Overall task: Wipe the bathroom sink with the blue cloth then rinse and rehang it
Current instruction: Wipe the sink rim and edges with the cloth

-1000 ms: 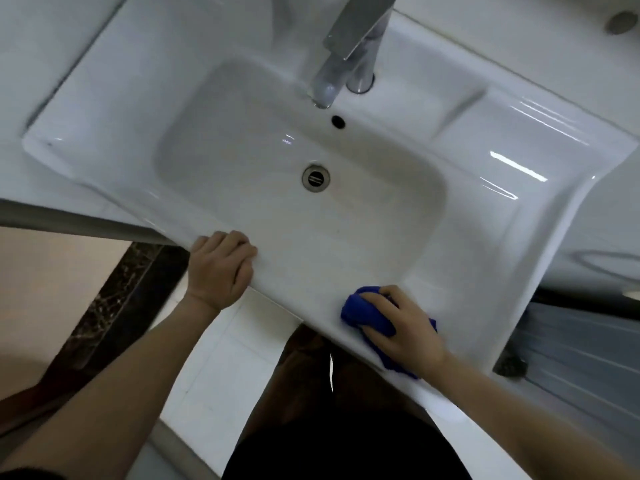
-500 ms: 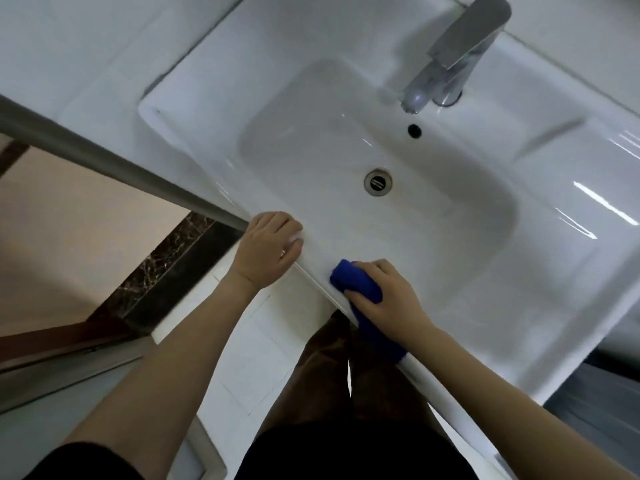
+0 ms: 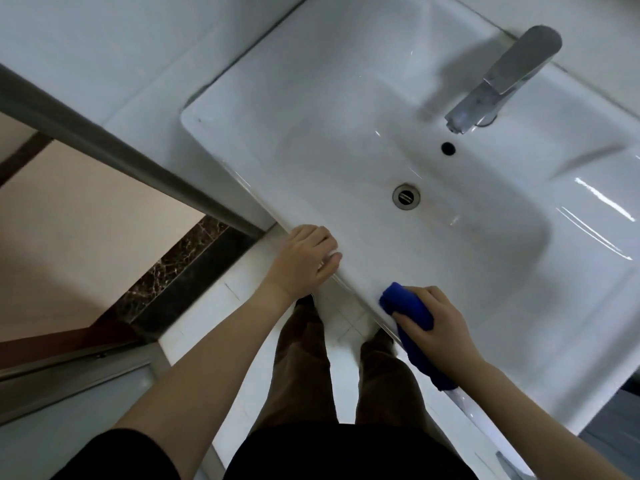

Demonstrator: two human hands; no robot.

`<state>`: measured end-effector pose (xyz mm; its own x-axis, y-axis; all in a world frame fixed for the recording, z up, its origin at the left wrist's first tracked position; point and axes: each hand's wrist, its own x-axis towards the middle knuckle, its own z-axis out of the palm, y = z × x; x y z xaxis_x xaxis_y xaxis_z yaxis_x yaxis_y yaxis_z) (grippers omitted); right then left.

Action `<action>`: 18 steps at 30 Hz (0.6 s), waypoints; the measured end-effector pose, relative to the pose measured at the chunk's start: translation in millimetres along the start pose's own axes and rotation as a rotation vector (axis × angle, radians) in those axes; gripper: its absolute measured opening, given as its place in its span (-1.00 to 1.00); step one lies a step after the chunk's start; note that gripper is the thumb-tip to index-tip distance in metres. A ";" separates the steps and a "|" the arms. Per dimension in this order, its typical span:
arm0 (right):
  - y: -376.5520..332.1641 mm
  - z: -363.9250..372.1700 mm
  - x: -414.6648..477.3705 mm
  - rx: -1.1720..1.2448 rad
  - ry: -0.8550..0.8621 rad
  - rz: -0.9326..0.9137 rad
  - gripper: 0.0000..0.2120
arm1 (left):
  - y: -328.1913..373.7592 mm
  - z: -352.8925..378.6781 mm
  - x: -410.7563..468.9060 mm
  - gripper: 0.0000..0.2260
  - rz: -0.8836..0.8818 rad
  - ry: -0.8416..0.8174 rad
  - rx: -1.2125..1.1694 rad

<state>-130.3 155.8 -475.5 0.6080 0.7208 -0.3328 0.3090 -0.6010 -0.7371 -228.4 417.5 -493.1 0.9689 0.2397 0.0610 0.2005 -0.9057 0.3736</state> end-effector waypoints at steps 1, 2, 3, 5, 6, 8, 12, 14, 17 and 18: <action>-3.9 1.3 3.1 0.002 0.006 0.000 -0.67 | -2.1 -0.2 0.4 -0.83 0.018 -0.004 0.002; -7.7 3.2 7.0 0.004 0.009 -0.001 -0.68 | -4.1 -0.6 0.7 -0.83 0.035 -0.010 -0.001; -11.0 6.0 10.8 0.000 0.011 -0.004 -0.67 | -6.7 -1.6 1.0 -0.82 0.052 -0.015 -0.004; -17.1 11.0 17.4 -0.011 0.021 0.008 -0.65 | -14.0 -4.5 3.2 -0.82 0.101 -0.048 -0.027; -20.7 13.0 20.5 -0.012 0.035 0.023 -0.65 | -19.0 -7.3 4.1 -0.82 0.144 -0.069 -0.052; -28.6 16.5 28.9 -0.035 0.039 0.046 -0.67 | -33.5 -16.8 6.4 -0.81 0.223 -0.088 -0.060; -54.7 28.1 54.5 -0.053 0.046 0.060 -0.66 | -81.5 -34.9 13.9 -0.78 0.205 -0.066 -0.029; -73.5 38.5 74.9 -0.059 0.058 0.047 -0.67 | -105.2 -41.8 19.5 -0.78 0.197 -0.071 -0.026; -104.6 56.3 104.4 -0.094 0.123 0.013 -0.64 | -125.9 -48.7 26.5 -0.78 0.224 -0.103 -0.028; -114.0 62.6 109.8 -0.129 0.173 -0.014 -0.61 | -130.1 -50.6 27.4 -0.77 0.229 -0.105 -0.027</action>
<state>-144.6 325.1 -464.8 0.7161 0.6660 -0.2089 0.4024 -0.6385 -0.6560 -235.2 559.6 -493.2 0.9987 -0.0100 0.0508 -0.0289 -0.9222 0.3856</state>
